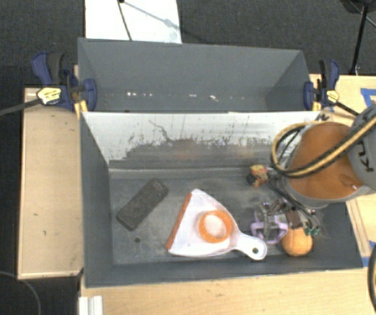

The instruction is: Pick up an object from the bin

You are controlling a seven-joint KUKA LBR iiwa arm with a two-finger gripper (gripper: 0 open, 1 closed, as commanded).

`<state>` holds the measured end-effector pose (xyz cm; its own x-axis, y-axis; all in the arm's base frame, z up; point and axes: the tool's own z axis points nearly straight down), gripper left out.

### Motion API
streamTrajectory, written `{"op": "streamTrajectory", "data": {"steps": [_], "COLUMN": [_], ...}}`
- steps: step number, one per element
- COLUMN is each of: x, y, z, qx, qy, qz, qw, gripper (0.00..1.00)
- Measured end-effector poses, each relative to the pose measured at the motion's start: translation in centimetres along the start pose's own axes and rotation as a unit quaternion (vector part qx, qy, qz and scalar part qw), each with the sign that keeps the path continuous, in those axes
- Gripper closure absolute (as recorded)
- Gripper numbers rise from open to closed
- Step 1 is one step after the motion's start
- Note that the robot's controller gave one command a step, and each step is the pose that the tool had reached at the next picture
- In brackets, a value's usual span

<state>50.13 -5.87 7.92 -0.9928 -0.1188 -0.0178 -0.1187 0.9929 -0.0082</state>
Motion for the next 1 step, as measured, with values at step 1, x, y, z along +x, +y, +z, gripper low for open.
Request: {"op": "streamTrajectory", "data": {"steps": [1], "x": [-0.4], "y": [0.72], "z": [-0.01], "qx": [0.0], "qy": [-0.0016], "qz": [-0.002], "qw": [1.0], "gripper": [1.0]}}
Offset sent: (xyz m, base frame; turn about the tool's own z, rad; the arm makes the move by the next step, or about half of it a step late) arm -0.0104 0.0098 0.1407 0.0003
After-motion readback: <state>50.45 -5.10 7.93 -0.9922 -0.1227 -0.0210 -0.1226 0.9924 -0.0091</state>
